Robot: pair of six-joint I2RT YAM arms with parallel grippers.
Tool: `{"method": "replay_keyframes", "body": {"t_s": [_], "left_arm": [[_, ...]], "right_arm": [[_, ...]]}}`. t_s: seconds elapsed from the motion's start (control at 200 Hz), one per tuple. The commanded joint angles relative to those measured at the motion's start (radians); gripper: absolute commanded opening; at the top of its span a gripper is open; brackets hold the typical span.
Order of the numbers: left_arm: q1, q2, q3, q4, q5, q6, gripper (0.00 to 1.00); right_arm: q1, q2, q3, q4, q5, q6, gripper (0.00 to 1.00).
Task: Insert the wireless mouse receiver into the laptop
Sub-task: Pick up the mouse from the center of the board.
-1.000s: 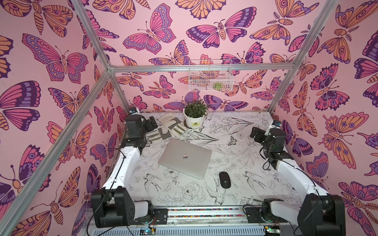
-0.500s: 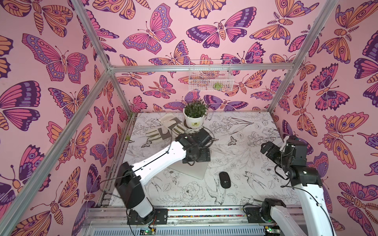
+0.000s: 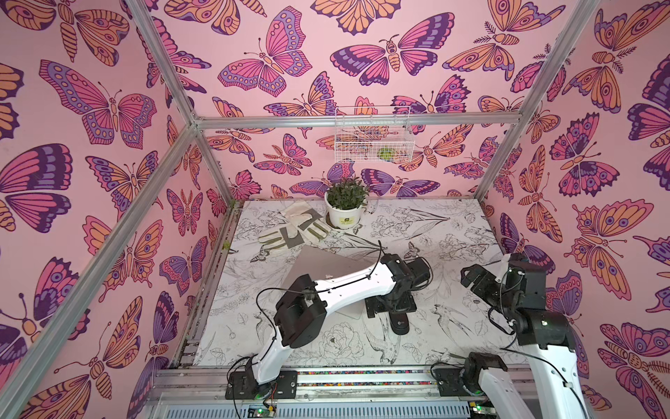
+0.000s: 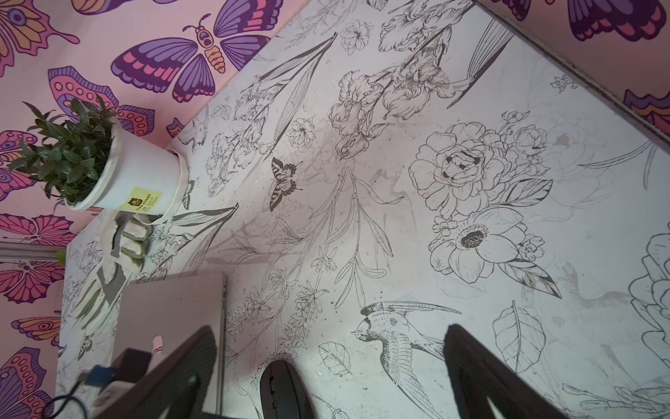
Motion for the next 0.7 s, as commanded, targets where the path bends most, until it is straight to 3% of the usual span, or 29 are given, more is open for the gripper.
{"method": "replay_keyframes", "body": {"t_s": [0.0,0.235,0.441,0.696], "left_arm": [[0.000,0.033,0.017,0.023,0.062,-0.098,1.00],[0.000,0.117,0.041,0.108,0.155,-0.119,1.00],[-0.002,0.166,0.049,0.108,0.164,-0.108,0.99],[-0.002,0.210,0.065,0.105,0.129,-0.066,0.77]], "right_arm": [[0.000,-0.006,0.023,-0.037,-0.025,-0.016,0.99],[0.000,-0.014,0.016,-0.036,-0.049,-0.018,0.99],[0.000,-0.011,0.010,-0.031,-0.055,-0.018,0.99],[0.000,-0.012,0.014,-0.031,-0.073,-0.017,0.99]]}}
